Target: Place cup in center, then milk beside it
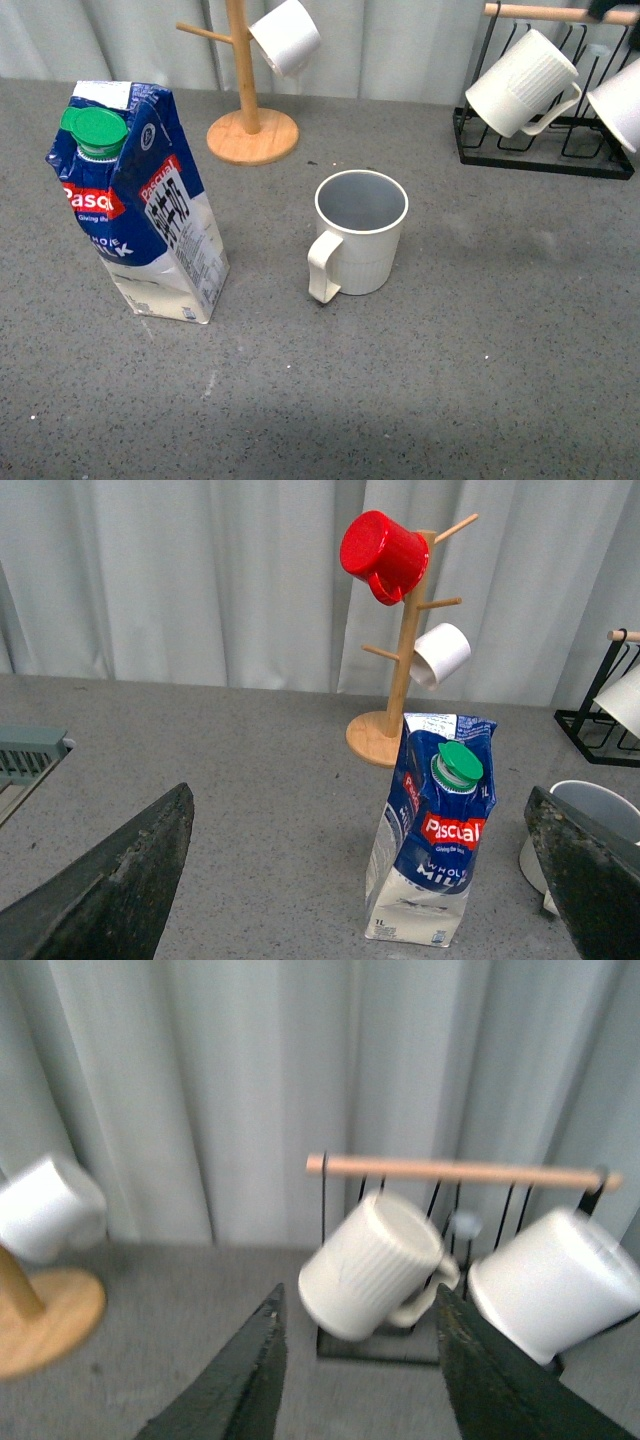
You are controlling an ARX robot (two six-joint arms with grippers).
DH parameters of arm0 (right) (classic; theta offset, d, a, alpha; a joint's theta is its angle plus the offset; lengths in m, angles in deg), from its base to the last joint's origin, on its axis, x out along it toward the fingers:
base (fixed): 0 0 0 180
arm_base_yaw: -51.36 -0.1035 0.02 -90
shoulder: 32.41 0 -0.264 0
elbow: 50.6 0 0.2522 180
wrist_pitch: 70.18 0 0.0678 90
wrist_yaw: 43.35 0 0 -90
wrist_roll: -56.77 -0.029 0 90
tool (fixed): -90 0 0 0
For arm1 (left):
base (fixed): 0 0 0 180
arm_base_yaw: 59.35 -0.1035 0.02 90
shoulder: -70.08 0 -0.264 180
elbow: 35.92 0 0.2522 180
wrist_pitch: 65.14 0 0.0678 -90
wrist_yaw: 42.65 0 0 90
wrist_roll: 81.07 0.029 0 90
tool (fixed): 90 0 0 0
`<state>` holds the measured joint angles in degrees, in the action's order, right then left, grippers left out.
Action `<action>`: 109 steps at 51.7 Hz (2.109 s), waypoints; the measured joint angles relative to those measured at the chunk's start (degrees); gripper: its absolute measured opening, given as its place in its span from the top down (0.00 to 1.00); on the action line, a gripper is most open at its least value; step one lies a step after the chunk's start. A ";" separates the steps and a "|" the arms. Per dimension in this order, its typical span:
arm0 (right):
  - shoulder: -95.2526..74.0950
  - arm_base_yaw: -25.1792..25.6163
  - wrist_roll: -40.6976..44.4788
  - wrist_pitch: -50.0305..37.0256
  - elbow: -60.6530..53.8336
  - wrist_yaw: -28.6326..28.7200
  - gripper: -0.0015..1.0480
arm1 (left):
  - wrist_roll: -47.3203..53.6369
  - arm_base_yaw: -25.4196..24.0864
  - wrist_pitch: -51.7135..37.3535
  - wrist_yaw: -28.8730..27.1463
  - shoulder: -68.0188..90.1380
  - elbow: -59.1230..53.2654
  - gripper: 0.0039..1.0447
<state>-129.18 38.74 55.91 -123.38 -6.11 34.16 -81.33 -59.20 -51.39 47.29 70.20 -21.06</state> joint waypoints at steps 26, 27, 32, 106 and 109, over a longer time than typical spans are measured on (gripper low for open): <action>20.72 6.45 0.87 2.75 -19.87 6.23 0.99 | 0.00 0.00 0.00 0.02 0.00 0.00 0.06; 21.59 6.64 0.87 3.17 -20.41 6.40 0.99 | 0.00 0.00 0.00 0.02 0.00 0.00 0.06; 27.19 7.67 0.87 5.92 -23.19 7.61 0.99 | 0.00 0.00 0.00 0.02 0.00 0.00 0.06; 80.48 12.48 0.87 50.49 -30.45 12.39 0.99 | 0.00 0.00 0.00 0.02 0.00 0.00 0.06; 81.66 12.48 0.87 51.65 -30.45 12.39 0.99 | 0.00 0.00 0.00 0.02 0.00 0.00 0.06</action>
<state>-47.52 51.22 56.79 -71.73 -36.56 46.55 -81.33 -59.20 -51.39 47.32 70.20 -21.06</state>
